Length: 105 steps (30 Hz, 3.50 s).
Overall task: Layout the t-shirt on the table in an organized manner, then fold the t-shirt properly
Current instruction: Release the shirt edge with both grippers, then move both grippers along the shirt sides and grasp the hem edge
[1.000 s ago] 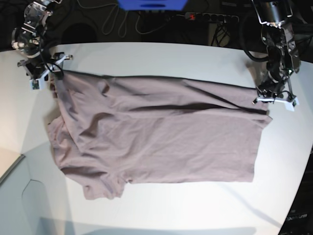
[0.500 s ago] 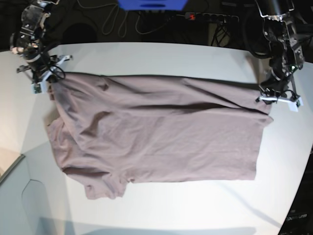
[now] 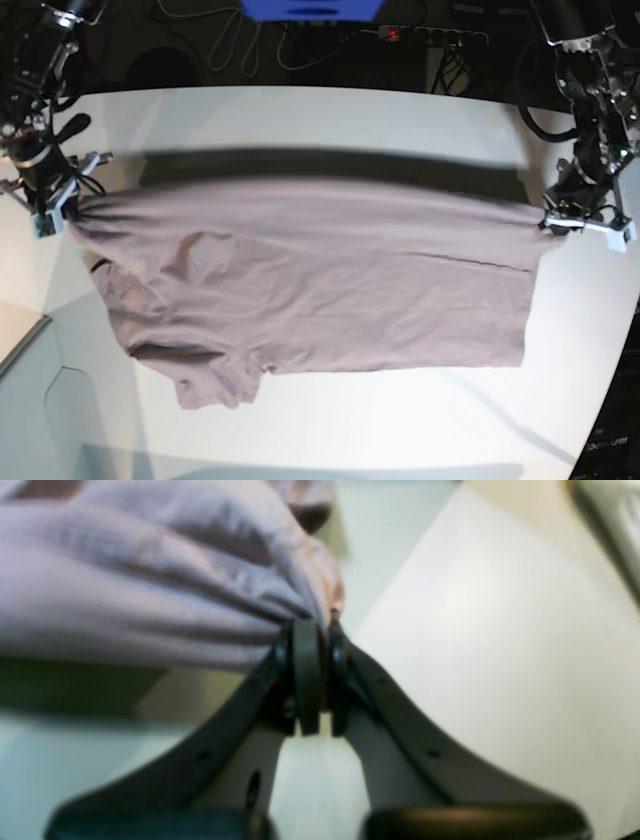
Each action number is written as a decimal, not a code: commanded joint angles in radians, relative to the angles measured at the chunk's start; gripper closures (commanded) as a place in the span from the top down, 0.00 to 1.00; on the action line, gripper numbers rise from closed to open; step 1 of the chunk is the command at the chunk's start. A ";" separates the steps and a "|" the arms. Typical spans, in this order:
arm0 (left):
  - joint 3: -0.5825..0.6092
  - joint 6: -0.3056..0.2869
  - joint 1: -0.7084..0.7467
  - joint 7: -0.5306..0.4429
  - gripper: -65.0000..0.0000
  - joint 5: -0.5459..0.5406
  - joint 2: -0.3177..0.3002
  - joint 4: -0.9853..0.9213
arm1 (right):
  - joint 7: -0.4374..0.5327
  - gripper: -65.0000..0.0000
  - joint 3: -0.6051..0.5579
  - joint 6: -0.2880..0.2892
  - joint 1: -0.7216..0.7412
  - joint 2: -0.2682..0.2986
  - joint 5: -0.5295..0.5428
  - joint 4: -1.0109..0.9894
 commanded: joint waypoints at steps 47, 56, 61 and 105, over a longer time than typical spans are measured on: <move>-0.157 0.006 0.171 0.011 0.67 0.009 0.067 0.178 | 0.019 0.45 0.134 0.003 -0.141 -0.096 0.061 0.094; -0.177 0.006 -0.018 0.009 0.71 0.015 0.074 0.196 | 0.009 0.45 -0.013 0.003 0.180 -0.056 0.056 -0.027; -0.177 0.006 -0.150 0.015 0.71 0.020 0.073 0.109 | 0.017 0.50 -0.072 0.003 0.428 0.013 0.038 -0.359; 0.455 0.006 -0.504 -0.463 0.70 0.023 -0.168 -0.839 | 0.548 0.10 -0.277 -0.216 0.737 0.155 0.006 -1.327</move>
